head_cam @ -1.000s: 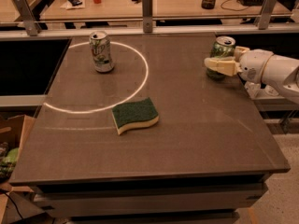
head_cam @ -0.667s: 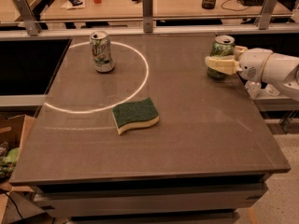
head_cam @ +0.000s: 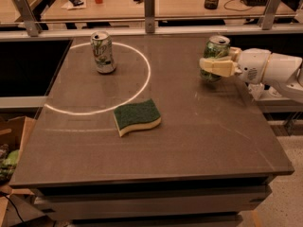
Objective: Move green can near sponge
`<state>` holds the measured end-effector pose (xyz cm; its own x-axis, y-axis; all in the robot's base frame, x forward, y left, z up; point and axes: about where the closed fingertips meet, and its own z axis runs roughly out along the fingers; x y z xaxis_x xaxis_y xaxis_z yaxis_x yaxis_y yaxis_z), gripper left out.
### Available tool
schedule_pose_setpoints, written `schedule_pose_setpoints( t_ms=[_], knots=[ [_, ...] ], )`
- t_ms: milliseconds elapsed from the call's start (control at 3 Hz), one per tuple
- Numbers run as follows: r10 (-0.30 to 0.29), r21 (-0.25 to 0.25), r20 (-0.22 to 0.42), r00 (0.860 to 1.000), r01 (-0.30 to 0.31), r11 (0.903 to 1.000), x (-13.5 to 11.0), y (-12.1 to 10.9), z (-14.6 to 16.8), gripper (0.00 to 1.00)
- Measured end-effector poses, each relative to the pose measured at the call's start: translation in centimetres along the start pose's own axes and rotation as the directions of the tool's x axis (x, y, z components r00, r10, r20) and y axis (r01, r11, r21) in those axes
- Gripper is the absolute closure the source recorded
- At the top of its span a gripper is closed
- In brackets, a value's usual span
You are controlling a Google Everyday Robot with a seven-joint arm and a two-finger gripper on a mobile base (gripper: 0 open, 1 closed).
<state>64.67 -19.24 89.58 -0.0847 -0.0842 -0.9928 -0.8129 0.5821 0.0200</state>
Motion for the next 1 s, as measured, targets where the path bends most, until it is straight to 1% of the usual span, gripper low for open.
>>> schedule_pose_setpoints(
  t_ms=[333, 667, 1000],
  knots=[
    [0.041, -0.111, 0.026, 0.999, -0.038, 0.9931, -0.3, 3.6, 1.3, 1.00],
    [0.044, -0.127, 0.028, 0.999, -0.040, 0.9911, -0.4, 4.1, 1.5, 1.00],
    [0.031, -0.140, 0.024, 0.999, -0.027, 0.9898, -0.4, 4.6, 1.9, 1.00]
  ],
)
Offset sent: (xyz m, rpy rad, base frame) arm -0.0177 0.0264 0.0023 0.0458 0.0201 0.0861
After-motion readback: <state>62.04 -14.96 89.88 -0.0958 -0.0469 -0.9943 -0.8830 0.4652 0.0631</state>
